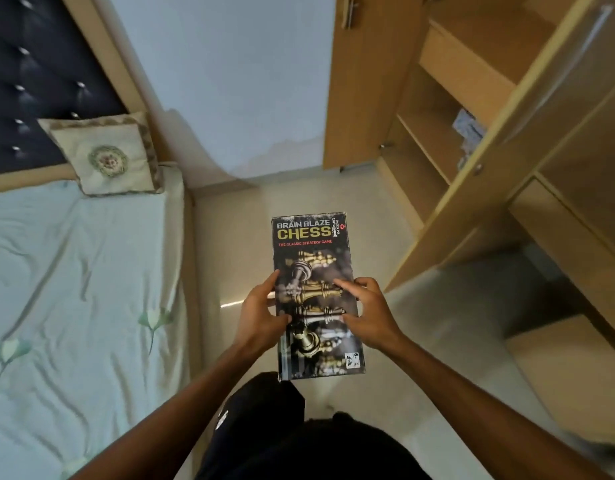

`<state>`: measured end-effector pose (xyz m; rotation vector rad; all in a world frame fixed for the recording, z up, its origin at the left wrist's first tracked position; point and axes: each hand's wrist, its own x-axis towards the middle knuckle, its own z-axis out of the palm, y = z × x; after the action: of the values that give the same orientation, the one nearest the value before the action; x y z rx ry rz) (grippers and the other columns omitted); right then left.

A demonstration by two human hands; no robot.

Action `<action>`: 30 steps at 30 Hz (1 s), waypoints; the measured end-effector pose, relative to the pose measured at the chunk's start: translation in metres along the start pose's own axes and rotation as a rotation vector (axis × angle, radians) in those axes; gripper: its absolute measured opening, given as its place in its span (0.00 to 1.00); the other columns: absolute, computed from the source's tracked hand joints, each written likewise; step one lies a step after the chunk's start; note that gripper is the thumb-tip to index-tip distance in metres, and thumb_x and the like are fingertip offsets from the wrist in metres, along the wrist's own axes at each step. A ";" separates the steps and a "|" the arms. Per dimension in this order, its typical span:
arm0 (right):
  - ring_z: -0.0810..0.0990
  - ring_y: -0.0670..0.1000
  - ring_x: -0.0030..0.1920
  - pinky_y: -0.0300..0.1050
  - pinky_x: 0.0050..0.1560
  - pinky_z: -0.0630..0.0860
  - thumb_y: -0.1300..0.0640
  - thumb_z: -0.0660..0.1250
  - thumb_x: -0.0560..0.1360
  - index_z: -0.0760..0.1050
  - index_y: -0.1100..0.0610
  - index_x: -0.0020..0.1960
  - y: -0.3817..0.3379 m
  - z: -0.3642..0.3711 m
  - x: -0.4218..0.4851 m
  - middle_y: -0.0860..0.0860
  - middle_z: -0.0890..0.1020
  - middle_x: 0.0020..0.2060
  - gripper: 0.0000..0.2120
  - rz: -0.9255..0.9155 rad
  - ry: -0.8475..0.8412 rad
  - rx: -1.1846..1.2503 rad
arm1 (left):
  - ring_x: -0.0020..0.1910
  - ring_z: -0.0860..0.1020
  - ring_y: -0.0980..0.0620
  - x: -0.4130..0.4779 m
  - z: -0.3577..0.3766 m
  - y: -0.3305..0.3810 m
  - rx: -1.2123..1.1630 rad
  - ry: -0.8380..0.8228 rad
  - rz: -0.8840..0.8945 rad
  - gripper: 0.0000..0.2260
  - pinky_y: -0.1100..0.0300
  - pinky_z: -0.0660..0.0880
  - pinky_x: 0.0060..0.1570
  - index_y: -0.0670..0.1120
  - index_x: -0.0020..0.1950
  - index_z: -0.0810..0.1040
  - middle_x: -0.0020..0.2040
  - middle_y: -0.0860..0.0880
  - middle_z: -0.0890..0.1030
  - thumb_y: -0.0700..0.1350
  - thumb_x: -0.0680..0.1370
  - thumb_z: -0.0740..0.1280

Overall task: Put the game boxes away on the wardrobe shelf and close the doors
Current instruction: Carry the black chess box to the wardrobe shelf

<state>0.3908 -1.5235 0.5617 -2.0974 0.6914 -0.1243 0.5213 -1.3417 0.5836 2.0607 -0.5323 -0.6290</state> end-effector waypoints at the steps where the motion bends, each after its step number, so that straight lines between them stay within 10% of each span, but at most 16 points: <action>1: 0.69 0.47 0.58 0.21 0.53 0.66 0.68 0.71 0.68 0.71 0.49 0.70 -0.003 -0.005 0.027 0.50 0.68 0.56 0.33 -0.010 -0.008 -0.006 | 0.56 0.77 0.52 0.024 -0.004 0.004 0.001 0.001 -0.005 0.38 0.49 0.82 0.50 0.51 0.75 0.64 0.62 0.51 0.73 0.35 0.69 0.74; 9: 0.71 0.50 0.59 0.41 0.61 0.75 0.68 0.71 0.68 0.70 0.50 0.70 -0.017 -0.041 0.247 0.50 0.67 0.56 0.33 0.020 0.053 0.010 | 0.53 0.78 0.55 0.262 -0.032 0.047 0.042 -0.075 0.058 0.33 0.70 0.74 0.37 0.50 0.71 0.70 0.61 0.52 0.76 0.36 0.69 0.75; 15: 0.69 0.49 0.58 0.24 0.54 0.68 0.70 0.70 0.68 0.69 0.50 0.71 -0.023 -0.085 0.382 0.51 0.67 0.56 0.34 0.130 0.208 0.080 | 0.57 0.78 0.52 0.441 -0.041 0.109 0.135 -0.241 0.131 0.33 0.53 0.82 0.46 0.50 0.72 0.69 0.66 0.49 0.75 0.38 0.69 0.75; 24: 0.69 0.50 0.61 0.39 0.64 0.70 0.72 0.70 0.68 0.70 0.50 0.71 0.026 -0.192 0.542 0.52 0.67 0.58 0.35 0.253 0.451 0.146 | 0.54 0.78 0.54 0.656 0.044 0.224 0.169 -0.433 0.253 0.31 0.60 0.79 0.42 0.49 0.70 0.71 0.63 0.50 0.77 0.37 0.69 0.75; 30: 0.69 0.49 0.62 0.21 0.52 0.66 0.69 0.73 0.68 0.69 0.50 0.70 0.077 -0.297 0.653 0.50 0.68 0.60 0.35 0.294 0.551 0.122 | 0.48 0.76 0.57 0.781 0.123 0.321 0.122 -0.524 0.324 0.30 0.69 0.73 0.35 0.49 0.70 0.72 0.58 0.53 0.76 0.40 0.69 0.76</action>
<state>0.8062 -2.1137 0.5695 -1.8252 1.2759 -0.5776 1.0122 -2.0388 0.6175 1.8519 -1.2040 -0.9589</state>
